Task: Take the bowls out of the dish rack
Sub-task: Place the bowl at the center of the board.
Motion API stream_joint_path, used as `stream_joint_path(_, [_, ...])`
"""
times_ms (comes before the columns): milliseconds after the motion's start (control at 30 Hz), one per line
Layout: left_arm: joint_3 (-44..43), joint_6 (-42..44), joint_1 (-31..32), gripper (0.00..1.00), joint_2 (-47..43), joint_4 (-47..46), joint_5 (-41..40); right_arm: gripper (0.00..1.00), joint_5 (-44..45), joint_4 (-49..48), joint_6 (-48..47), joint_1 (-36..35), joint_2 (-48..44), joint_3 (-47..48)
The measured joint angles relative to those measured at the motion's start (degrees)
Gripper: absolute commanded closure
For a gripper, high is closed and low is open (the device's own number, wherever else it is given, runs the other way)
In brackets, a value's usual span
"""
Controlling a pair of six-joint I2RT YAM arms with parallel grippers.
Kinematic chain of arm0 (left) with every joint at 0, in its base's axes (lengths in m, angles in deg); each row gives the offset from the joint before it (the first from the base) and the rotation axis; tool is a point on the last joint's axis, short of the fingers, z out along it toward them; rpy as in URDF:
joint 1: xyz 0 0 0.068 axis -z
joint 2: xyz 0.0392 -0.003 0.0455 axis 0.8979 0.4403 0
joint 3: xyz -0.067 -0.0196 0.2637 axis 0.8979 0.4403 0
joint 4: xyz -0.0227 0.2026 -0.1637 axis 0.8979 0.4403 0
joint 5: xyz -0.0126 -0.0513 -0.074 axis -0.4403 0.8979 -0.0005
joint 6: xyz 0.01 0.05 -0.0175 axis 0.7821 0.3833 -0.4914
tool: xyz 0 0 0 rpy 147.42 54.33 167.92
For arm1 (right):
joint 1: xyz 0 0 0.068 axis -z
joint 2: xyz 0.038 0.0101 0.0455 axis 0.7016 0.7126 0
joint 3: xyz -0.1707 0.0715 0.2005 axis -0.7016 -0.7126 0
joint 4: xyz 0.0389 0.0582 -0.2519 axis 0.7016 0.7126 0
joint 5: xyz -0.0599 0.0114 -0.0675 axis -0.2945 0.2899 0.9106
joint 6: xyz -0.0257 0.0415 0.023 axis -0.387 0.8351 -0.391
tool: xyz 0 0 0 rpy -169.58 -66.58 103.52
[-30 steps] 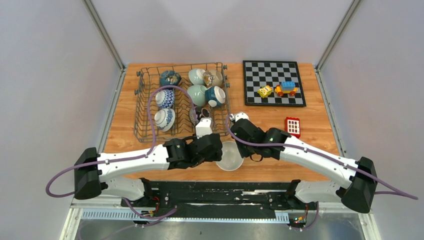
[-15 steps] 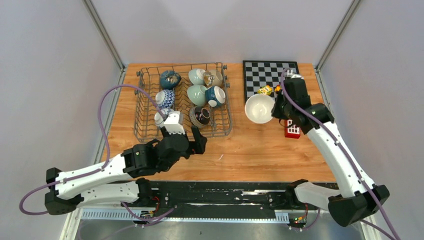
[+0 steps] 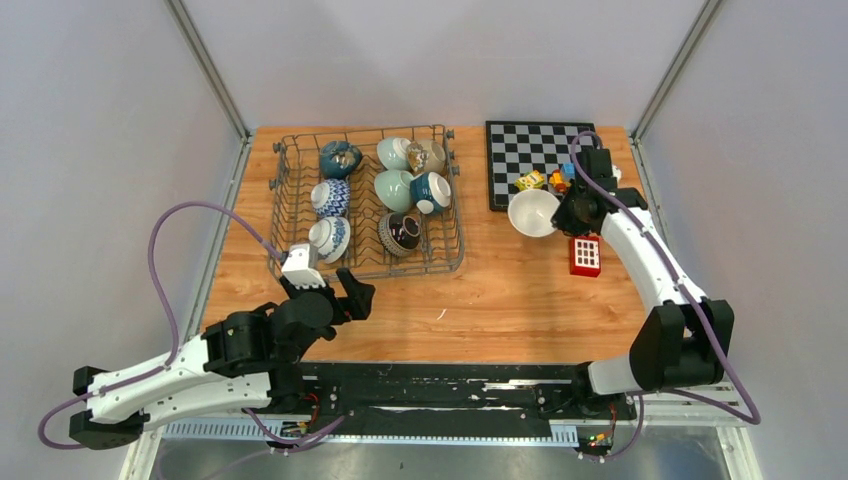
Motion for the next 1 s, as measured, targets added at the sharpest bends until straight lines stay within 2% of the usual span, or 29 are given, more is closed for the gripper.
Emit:
stream_joint_path(200, [2.1,-0.2,0.0,0.02,-1.0,-0.4,-0.5,1.00,-2.4,-1.6,2.3,9.0,-1.5,-7.5])
stream_joint_path(300, [3.3,-0.1,0.0,0.02,0.0,-1.6,-0.2,1.00,-2.8,-1.7,2.9,11.3,-1.8,-10.1])
stream_joint_path(600, [3.5,-0.3,0.0,0.02,4.6,-4.1,1.9,1.00,-5.1,-3.8,3.2,12.3,-1.7,-11.2])
stream_joint_path(1000, [4.8,-0.3,0.0,0.02,5.0,-7.0,3.8,1.00,-7.9,-4.6,1.7,11.1,1.8,-10.1])
